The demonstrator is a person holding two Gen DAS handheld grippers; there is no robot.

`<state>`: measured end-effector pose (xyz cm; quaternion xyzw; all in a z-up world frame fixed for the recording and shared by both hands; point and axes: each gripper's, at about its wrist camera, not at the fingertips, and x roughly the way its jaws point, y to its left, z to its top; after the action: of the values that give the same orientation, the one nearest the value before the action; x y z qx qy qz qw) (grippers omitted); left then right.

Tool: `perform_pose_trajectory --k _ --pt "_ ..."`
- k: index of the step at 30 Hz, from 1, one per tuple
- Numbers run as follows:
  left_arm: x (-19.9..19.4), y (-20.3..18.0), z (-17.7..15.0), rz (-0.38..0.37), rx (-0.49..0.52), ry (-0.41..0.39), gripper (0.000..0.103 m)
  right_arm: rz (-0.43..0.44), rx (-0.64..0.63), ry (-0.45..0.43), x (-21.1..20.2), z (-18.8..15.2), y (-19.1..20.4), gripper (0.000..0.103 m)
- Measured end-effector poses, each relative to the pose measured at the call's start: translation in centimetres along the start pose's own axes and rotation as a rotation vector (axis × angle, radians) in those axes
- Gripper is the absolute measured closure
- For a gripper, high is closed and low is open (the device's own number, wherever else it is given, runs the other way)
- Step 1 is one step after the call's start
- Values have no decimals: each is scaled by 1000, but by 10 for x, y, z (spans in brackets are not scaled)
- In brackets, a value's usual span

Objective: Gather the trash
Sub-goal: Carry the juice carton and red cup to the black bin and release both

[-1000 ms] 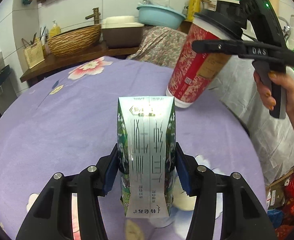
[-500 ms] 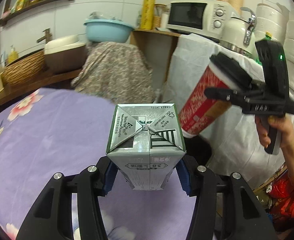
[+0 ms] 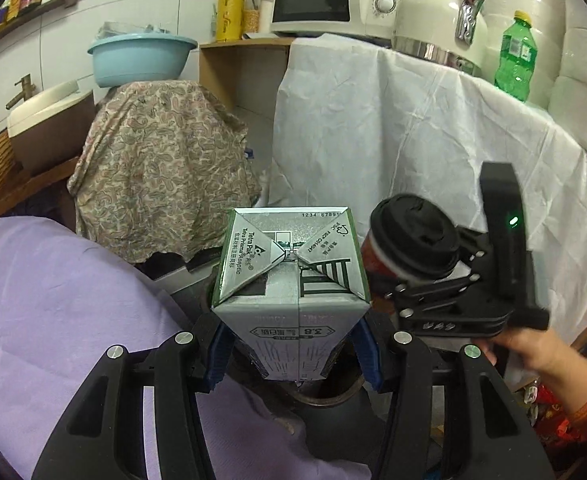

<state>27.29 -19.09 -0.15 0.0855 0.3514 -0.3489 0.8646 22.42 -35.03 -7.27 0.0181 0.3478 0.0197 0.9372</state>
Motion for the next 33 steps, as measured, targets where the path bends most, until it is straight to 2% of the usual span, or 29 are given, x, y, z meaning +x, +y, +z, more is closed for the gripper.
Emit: perform_pose_trajectory --k 6,12,16,22,30,33 --pt "25 -2 -1 25 -12 32 52 -5 104 83 67 -23 -16 23" --pt "41 -4 -3 30 -23 57 52 -10 119 191 132 -44 -7 23" --pt "51 -3 -5 33 -28 75 52 -47 100 273 164 -58 0 23" --pt "61 2 -5 32 -54 100 52 -53 113 332 181 -70 -3 21" --pt "77 3 -4 28 -76 136 52 -42 88 336 177 -74 -1 19" --pt "81 3 -4 29 -78 143 52 -66 58 332 177 -75 1 12"
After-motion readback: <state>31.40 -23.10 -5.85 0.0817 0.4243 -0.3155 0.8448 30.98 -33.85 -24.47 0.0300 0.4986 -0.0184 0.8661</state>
